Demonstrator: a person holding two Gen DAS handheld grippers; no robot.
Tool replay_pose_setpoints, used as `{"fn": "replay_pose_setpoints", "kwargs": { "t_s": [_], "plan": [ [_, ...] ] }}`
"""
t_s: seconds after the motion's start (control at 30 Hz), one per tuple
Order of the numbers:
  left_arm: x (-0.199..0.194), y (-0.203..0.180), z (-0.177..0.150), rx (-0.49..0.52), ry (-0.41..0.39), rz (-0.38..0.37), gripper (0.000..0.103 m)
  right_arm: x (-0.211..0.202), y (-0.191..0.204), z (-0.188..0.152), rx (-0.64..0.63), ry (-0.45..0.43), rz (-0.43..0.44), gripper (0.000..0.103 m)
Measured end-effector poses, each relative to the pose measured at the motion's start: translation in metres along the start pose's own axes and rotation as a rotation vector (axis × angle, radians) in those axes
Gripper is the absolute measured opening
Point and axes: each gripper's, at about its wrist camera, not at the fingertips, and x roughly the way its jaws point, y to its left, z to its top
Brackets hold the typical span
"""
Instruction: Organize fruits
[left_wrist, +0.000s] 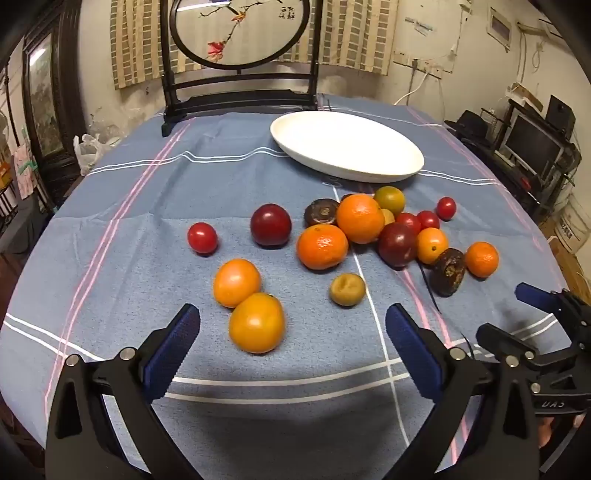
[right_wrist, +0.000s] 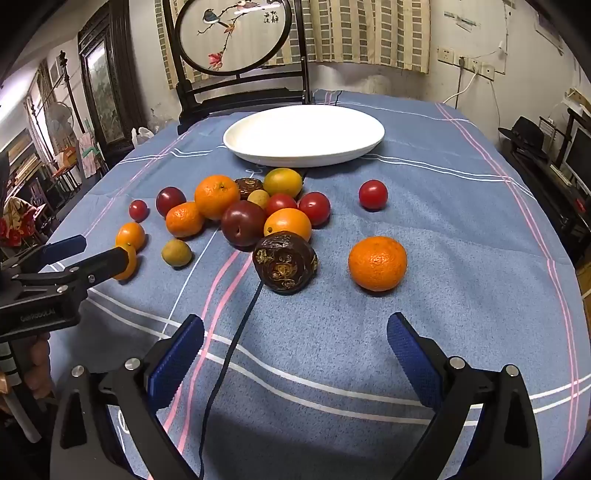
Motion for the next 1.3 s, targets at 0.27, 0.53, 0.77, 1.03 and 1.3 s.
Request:
{"fn": "replay_pose_setpoints", "kwargs": {
  "t_s": [0.27,0.53,0.77,1.03,1.3],
  "plan": [
    [0.0,-0.013,-0.001,0.028,0.021,0.025,0.098,0.001,0.001,-0.001,0.006,-0.002,-0.008,0.099],
    [0.003,0.002,-0.002,-0.014,0.025,-0.002,0.098,0.002,-0.001,-0.001,0.006,0.01,-0.004,0.099],
    [0.001,0.0,-0.003,-0.008,0.022,-0.003,0.098,0.004,-0.003,-0.001,0.014,0.012,0.008,0.099],
    [0.001,0.004,-0.002,-0.032,0.033,-0.039,0.098,0.005,0.0,-0.002,0.005,0.02,0.015,0.099],
    [0.004,0.002,-0.003,-0.026,0.041,-0.037,0.098,0.005,-0.001,-0.003,0.006,0.023,0.014,0.099]
  ]
}}
